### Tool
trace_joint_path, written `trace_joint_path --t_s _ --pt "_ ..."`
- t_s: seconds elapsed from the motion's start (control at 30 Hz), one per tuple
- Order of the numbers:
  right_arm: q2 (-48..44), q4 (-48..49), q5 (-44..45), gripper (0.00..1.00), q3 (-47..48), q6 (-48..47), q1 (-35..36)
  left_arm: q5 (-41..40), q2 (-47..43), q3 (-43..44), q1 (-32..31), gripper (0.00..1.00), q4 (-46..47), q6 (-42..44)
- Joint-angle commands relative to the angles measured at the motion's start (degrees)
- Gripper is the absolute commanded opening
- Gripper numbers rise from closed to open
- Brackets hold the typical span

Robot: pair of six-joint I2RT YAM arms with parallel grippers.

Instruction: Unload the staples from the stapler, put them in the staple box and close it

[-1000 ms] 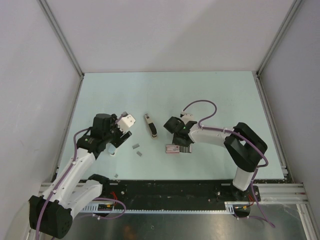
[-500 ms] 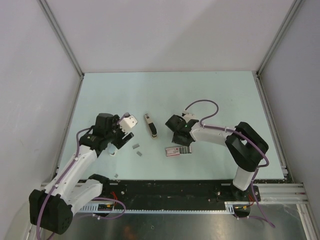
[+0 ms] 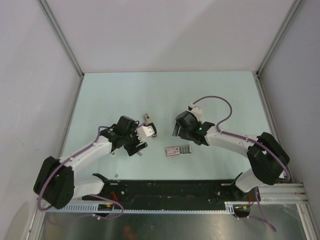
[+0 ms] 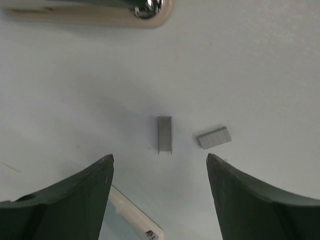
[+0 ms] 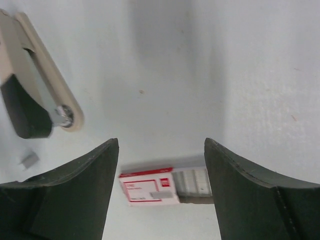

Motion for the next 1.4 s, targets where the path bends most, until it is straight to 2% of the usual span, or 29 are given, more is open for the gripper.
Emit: trace_joint_path --t_s 0.0,0.3,0.6,0.83,1.2,1.37 --pt "-4.90 8.62 1.72 0.75 -7.05 -2.41 -0.25 1.47 5.17 2.49 -0.56 0.79 2.11 -1.49" --pt "-8.80 17.13 0.58 0.72 -15.18 -4.73 -1.16 2.01 11.20 5.07 -0.60 0.76 2.28 -0.23" --pt "-8.14 18.82 -1.82 0.65 -17.22 -4.54 -1.20 2.25 12.49 5.97 -0.54 0.73 2.19 0.04" --pt "-8.75 18.85 -2.09 0.58 -17.82 -4.49 -1.24 2.18 13.06 4.83 -0.60 0.60 2.27 0.68" --pt "-9.28 18.89 -3.00 0.51 -18.17 -4.11 -1.75 1.99 15.06 4.88 -0.60 0.54 2.22 1.25" --pt "-9.21 20.63 -3.65 0.48 -18.47 -3.79 -1.98 2.17 15.81 4.89 -0.60 0.46 2.19 1.24"
